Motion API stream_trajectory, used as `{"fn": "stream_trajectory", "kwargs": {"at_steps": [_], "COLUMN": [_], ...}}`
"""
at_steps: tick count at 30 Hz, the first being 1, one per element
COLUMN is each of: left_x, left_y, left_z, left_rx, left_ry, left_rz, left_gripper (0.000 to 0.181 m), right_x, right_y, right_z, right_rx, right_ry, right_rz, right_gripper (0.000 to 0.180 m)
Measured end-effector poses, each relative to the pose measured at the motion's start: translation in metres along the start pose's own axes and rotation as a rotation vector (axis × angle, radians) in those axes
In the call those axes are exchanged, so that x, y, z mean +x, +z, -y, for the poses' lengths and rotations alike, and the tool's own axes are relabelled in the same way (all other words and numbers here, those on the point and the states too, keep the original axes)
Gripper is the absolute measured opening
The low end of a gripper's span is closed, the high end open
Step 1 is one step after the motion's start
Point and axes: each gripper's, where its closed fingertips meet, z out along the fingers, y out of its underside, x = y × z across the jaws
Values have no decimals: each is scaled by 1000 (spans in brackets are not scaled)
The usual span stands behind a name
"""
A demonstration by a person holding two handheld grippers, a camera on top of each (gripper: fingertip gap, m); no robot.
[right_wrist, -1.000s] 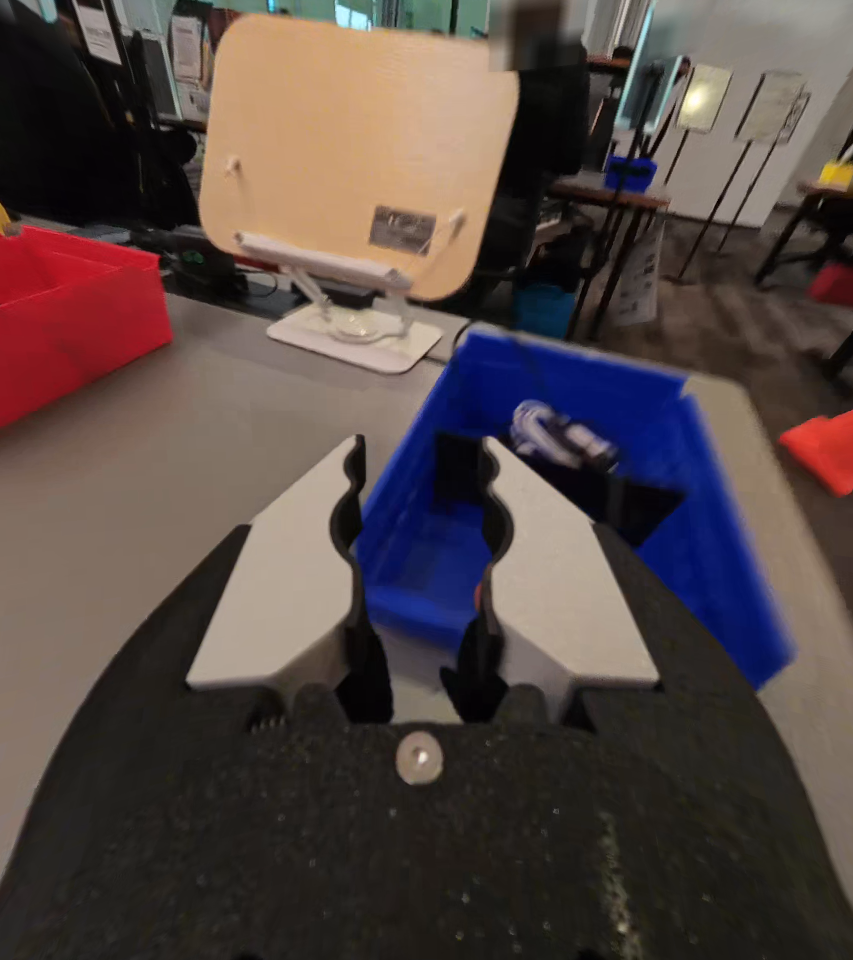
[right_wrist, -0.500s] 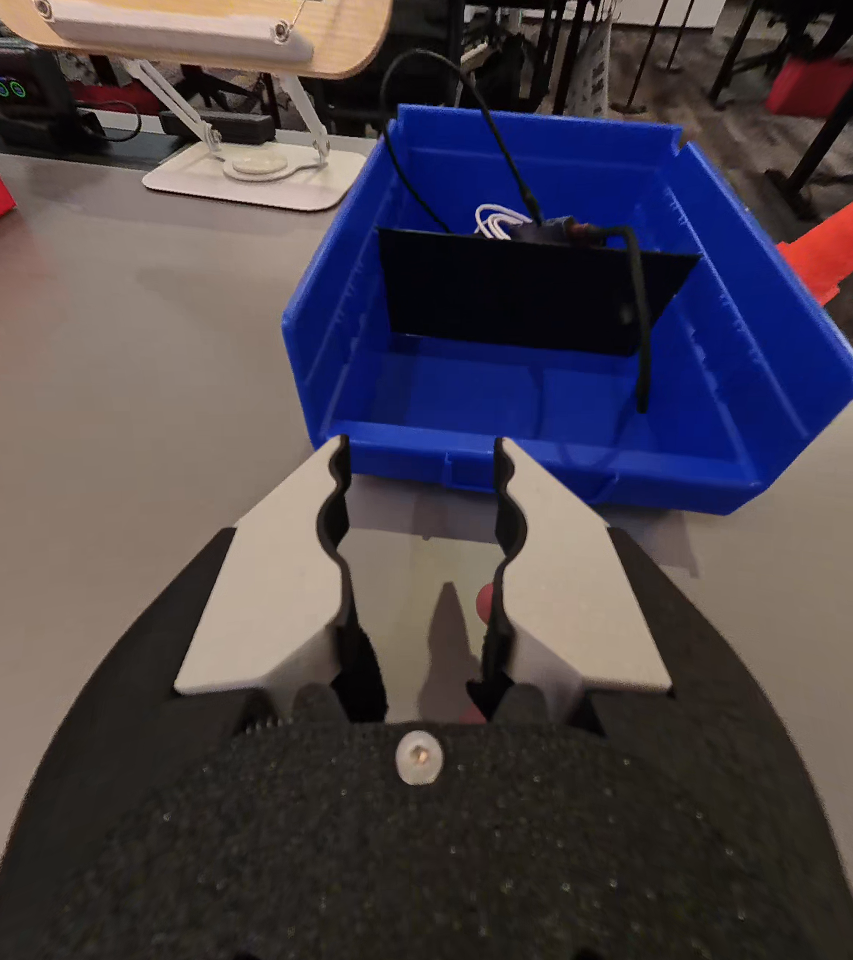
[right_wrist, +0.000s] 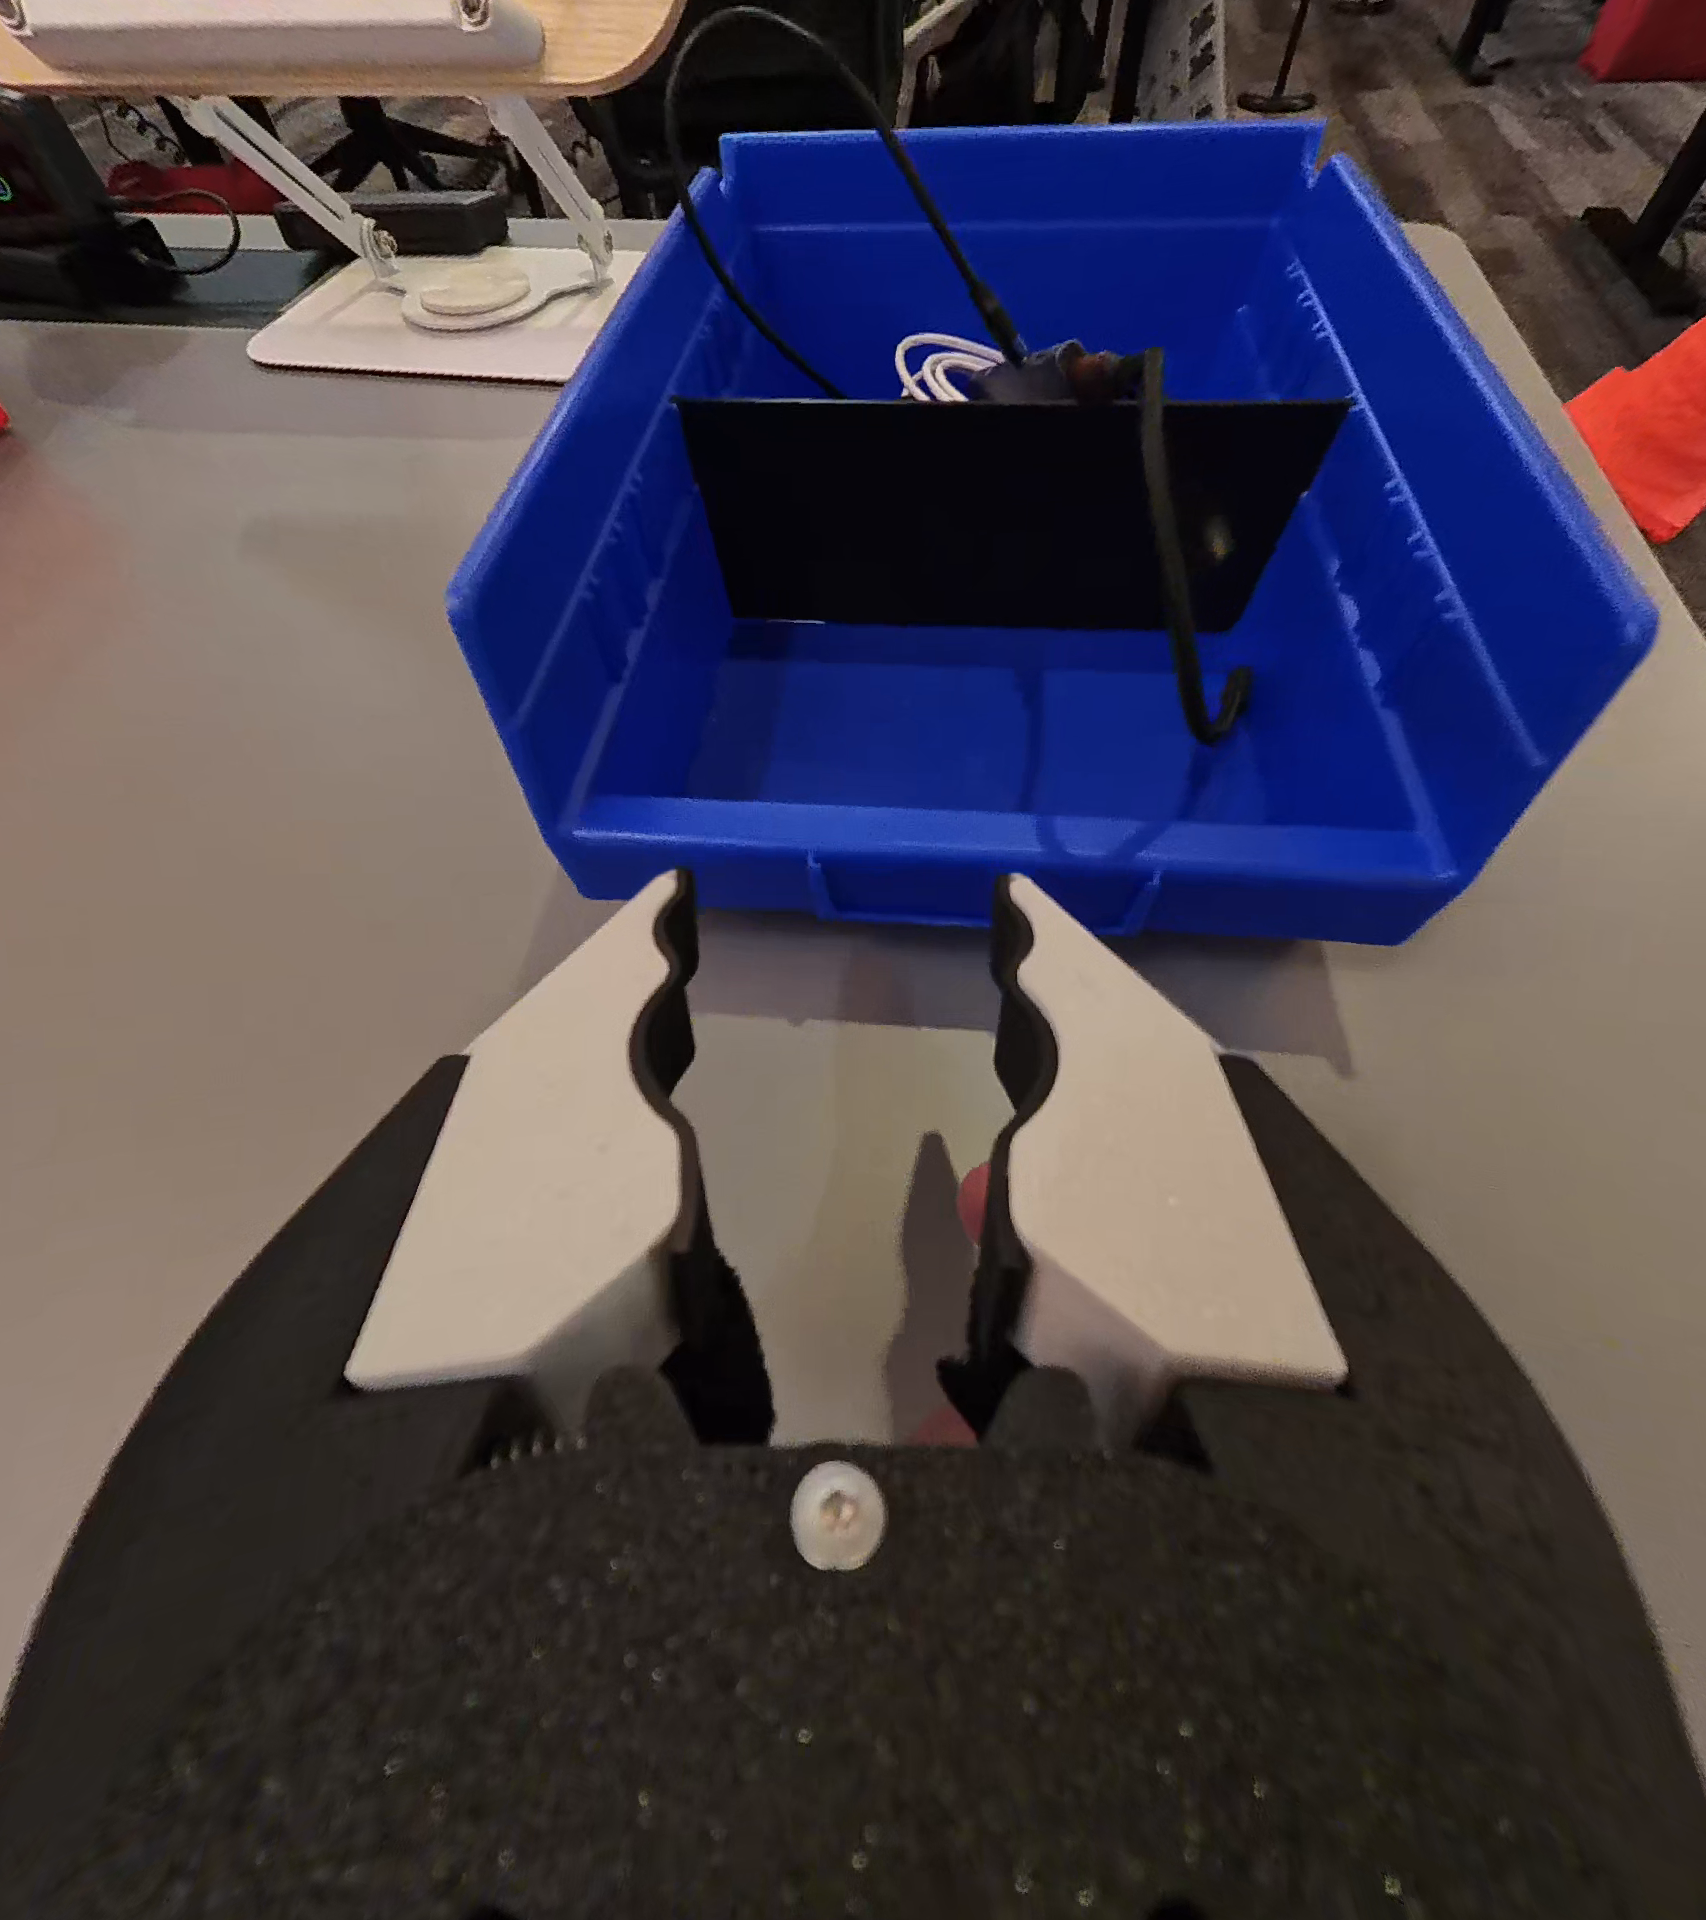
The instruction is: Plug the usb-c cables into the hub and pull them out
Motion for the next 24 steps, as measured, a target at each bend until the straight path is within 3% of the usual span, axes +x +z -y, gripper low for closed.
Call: {"fn": "stream_trajectory", "kwargs": {"at_steps": [10,14,17,21,24], "left_x": [15,25,29,39,53], "left_y": [-5,-9,-10,-20,-25], "left_z": [2,0,-1,10,11], "left_rx": [13,6,12,80,98], "left_ry": [6,23,97,124,153], "left_rz": [-42,-62,-39,-38,-42], "left_gripper": [76,78,77,78,83], "right_x": [-3,-55,-94,-96,-108], "right_y": [-3,-7,17,60,60], "right_z": [-1,16,23,27,25], "right_rx": [2,63,39,-19,-36], "right_ry": [-15,-89,-102,-91,-69], "right_rz": [0,86,154,105,186], "right_gripper": [60,62,63,61,60]}}
